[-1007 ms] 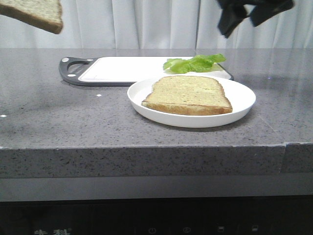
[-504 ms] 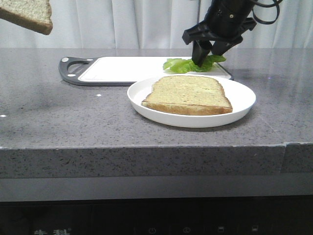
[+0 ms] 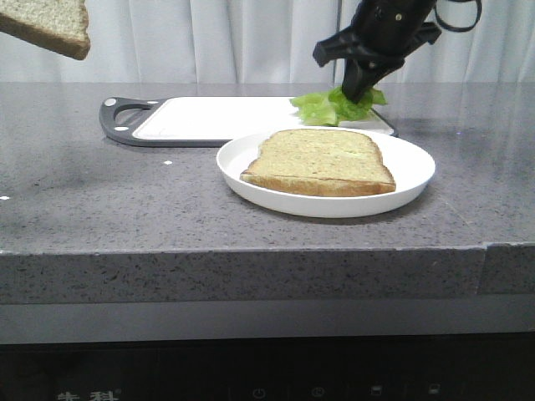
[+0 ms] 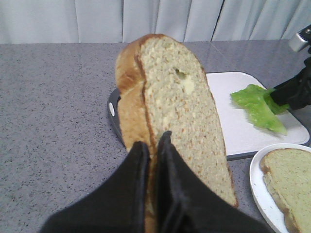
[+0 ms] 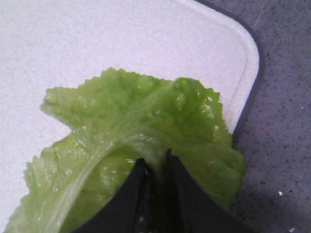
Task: Left arm grabs bread, right arm adds lettuce
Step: 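Carry the lettuce onto the bottom bread slice and release it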
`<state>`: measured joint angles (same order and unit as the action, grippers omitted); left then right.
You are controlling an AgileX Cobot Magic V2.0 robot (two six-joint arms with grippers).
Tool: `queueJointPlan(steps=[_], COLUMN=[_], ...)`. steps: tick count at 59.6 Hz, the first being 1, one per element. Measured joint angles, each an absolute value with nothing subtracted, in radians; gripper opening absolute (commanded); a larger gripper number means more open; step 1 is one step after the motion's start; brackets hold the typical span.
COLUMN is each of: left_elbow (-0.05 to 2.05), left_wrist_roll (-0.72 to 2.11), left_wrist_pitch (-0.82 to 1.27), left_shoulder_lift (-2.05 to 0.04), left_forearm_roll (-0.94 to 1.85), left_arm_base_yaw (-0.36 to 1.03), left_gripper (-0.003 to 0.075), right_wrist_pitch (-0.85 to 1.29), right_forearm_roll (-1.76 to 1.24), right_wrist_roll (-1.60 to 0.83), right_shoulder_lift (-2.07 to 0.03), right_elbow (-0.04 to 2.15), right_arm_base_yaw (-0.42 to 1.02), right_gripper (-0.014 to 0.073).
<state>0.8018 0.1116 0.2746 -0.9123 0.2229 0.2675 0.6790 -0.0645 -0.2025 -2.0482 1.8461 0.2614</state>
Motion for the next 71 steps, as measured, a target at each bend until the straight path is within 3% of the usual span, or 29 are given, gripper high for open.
queueJointPlan(steps=[16, 36, 45, 56, 62, 71], left_elbow=[0.802, 0.802, 0.802, 0.802, 0.802, 0.802], left_wrist_roll=[0.11, 0.11, 0.11, 0.11, 0.11, 0.11], left_wrist_pitch=[0.275, 0.275, 0.275, 0.275, 0.275, 0.277], left_shoulder_lift=[-0.912, -0.912, -0.912, -0.912, -0.912, -0.912], left_forearm_roll=[0.223, 0.223, 0.223, 0.223, 0.223, 0.223], left_arm_base_yaw=[0.268, 0.268, 0.268, 0.268, 0.268, 0.268], left_gripper=[-0.0021, -0.0021, -0.0021, -0.0021, -0.0021, -0.0021], right_wrist_pitch=[0.709, 0.556, 0.497, 0.46, 0.451, 0.45], right_forearm_roll=[-0.136, -0.164, -0.195, -0.201, -0.201, -0.201], right_wrist_roll=[-0.203, -0.203, -0.203, -0.203, -0.203, -0.203], right_shoulder_lift=[-1.892, -1.518, -1.475, -1.5, -1.5, -1.5], right_elbow=[1.78, 1.283, 1.124, 1.08, 1.079, 1.079], right_arm_base_yaw=[0.268, 0.418, 0.463, 0.47, 0.47, 0.47], right_gripper=[0.0053, 0.0053, 0.0057, 0.0064, 0.0135, 0.0346])
